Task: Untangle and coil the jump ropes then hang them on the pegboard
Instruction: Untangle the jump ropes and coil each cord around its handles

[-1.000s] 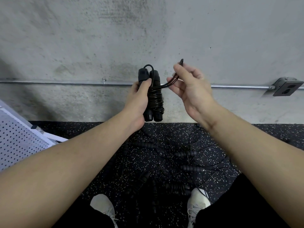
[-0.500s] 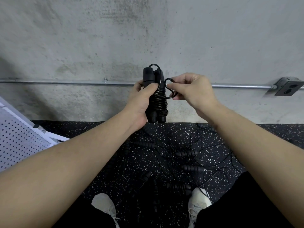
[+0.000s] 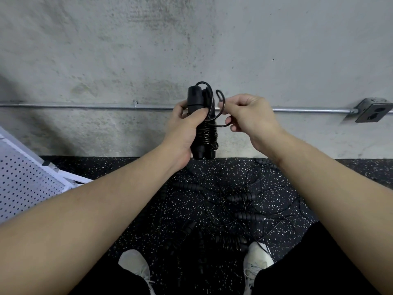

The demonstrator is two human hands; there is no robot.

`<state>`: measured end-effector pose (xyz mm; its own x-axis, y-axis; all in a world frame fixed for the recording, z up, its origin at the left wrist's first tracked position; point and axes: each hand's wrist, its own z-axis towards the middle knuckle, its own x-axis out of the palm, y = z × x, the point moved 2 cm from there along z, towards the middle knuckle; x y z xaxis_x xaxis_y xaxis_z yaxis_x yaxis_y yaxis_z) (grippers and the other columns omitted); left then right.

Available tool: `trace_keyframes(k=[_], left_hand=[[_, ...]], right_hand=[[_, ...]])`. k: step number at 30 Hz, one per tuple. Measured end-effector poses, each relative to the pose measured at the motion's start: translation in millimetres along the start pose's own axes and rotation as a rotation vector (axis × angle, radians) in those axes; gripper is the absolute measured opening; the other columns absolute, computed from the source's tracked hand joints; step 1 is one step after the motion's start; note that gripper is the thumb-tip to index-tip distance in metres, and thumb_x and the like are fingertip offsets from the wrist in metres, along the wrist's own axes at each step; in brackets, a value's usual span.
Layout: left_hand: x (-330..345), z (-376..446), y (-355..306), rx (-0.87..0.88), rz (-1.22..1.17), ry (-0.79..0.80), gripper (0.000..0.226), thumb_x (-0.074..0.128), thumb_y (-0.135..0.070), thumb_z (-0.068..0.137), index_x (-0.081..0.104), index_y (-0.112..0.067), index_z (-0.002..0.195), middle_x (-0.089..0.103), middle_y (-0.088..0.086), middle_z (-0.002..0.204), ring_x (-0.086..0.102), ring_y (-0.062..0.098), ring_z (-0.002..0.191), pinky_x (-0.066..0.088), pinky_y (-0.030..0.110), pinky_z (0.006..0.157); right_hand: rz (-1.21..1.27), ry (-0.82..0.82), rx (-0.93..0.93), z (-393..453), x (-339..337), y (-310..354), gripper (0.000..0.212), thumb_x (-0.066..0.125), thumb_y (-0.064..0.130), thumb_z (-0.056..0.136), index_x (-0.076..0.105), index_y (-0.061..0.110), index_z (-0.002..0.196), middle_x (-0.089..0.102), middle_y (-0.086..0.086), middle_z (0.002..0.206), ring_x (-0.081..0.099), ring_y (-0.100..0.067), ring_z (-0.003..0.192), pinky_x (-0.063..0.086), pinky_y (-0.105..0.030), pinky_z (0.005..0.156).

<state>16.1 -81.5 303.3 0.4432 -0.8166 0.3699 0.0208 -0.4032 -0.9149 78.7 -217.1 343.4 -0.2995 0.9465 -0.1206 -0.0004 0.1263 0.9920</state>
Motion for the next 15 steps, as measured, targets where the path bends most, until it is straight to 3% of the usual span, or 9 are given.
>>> trace_keyframes(k=[6,9,10,12,14,15], left_hand=[[-2.3,0.1,1.0,0.011,0.100,-0.137,0.034,0.070,-0.012,0.090,0.060,-0.028,0.117,0.071,0.006,0.102,0.068,0.026,0.076,0.060,0.048,0.064],[-8.5,1.8,0.8,0.017,0.140,-0.228,0.038,0.068,-0.011,0.089,0.057,-0.029,0.121,0.070,0.003,0.102,0.068,0.025,0.080,0.061,0.050,0.071],[-9.7,2.1,0.9,0.018,0.149,-0.255,0.040,0.068,-0.011,0.088,0.056,-0.029,0.122,0.069,0.002,0.102,0.068,0.024,0.083,0.061,0.051,0.075],[-9.6,1.7,-0.1,0.023,0.130,-0.288,0.040,0.067,-0.010,0.089,0.054,-0.029,0.122,0.068,0.002,0.099,0.067,0.023,0.083,0.061,0.052,0.076],[-9.3,1.5,-1.8,0.032,0.072,-0.329,0.039,0.066,-0.009,0.089,0.052,-0.030,0.119,0.066,0.001,0.097,0.065,0.022,0.080,0.061,0.052,0.073],[-9.1,0.9,-3.3,0.042,0.044,-0.352,0.039,0.066,-0.010,0.089,0.051,-0.031,0.118,0.065,0.001,0.098,0.065,0.022,0.080,0.061,0.052,0.071]], right_hand=[[0.218,-0.030,0.099,-0.2,0.0,0.7,0.023,0.052,0.028,0.105,0.070,0.017,0.096,0.072,0.004,0.076,0.064,-0.012,0.065,0.052,-0.024,0.060],[0.184,-0.035,0.127,-5.1,-0.6,-0.6,0.042,0.043,0.048,0.105,0.069,0.016,0.113,0.075,0.000,0.095,0.072,-0.016,0.082,0.060,-0.030,0.073],[0.127,-0.027,0.122,-6.5,0.4,-2.4,0.051,0.043,0.055,0.103,0.064,0.015,0.128,0.074,0.000,0.107,0.073,-0.018,0.090,0.061,-0.033,0.077],[-0.027,0.004,0.119,-9.6,4.8,-6.7,0.074,0.045,0.065,0.098,0.034,0.019,0.155,0.061,0.001,0.135,0.070,-0.019,0.104,0.060,-0.039,0.089],[-0.079,0.006,0.159,-12.9,11.9,-11.2,0.084,0.049,0.068,0.094,0.011,0.033,0.160,0.043,-0.001,0.154,0.061,-0.024,0.121,0.054,-0.048,0.099],[-0.042,-0.017,0.210,-15.0,14.0,-12.9,0.085,0.053,0.066,0.093,0.010,0.035,0.160,0.039,-0.002,0.156,0.056,-0.026,0.124,0.053,-0.051,0.100]])
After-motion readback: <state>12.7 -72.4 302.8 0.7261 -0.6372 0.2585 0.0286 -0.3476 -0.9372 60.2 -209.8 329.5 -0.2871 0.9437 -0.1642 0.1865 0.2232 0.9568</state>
